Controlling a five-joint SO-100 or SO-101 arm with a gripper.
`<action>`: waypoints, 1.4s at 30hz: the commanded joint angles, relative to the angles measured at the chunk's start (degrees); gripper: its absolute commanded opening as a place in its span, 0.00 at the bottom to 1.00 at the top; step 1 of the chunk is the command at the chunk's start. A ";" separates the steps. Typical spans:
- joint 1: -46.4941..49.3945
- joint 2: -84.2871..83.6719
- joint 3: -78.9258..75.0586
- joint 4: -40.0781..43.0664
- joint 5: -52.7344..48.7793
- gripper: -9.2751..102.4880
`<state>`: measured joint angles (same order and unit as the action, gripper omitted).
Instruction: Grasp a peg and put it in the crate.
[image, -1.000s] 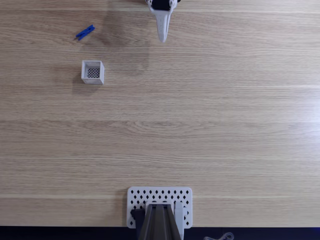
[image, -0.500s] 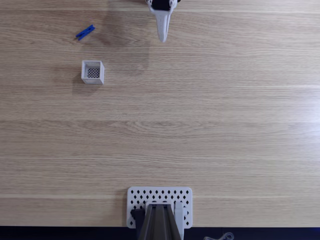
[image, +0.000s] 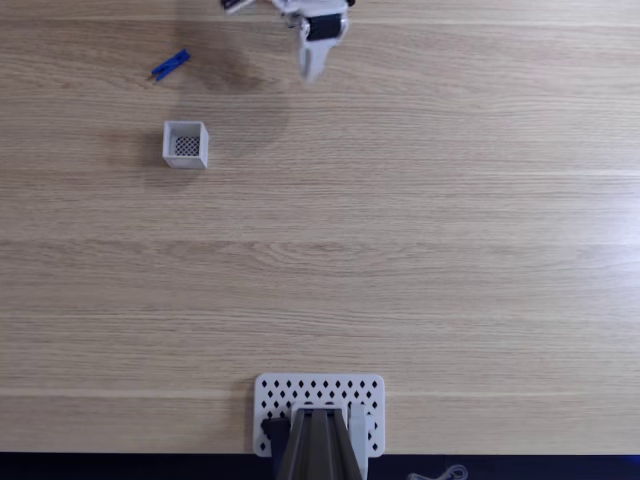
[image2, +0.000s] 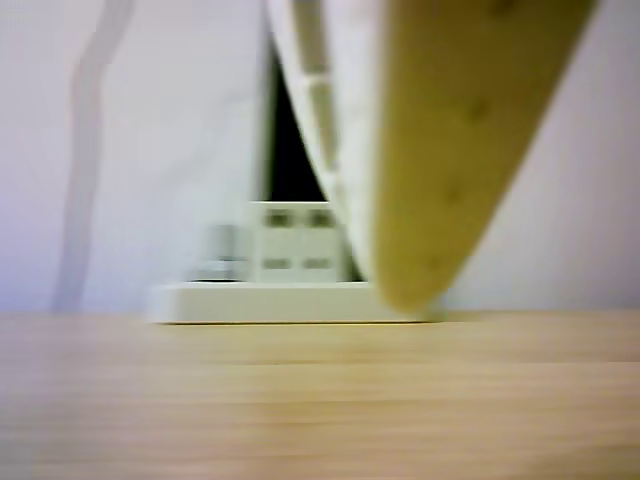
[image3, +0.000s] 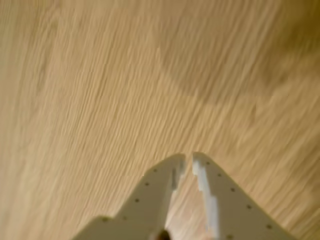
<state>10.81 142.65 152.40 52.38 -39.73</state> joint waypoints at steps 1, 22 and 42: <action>11.43 -10.55 -16.61 -1.05 -12.66 0.08; 39.90 -32.17 -6.68 -49.57 -55.46 0.08; 41.48 -37.62 -7.03 -45.97 -58.80 0.23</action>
<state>51.77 104.41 147.13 5.19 -98.17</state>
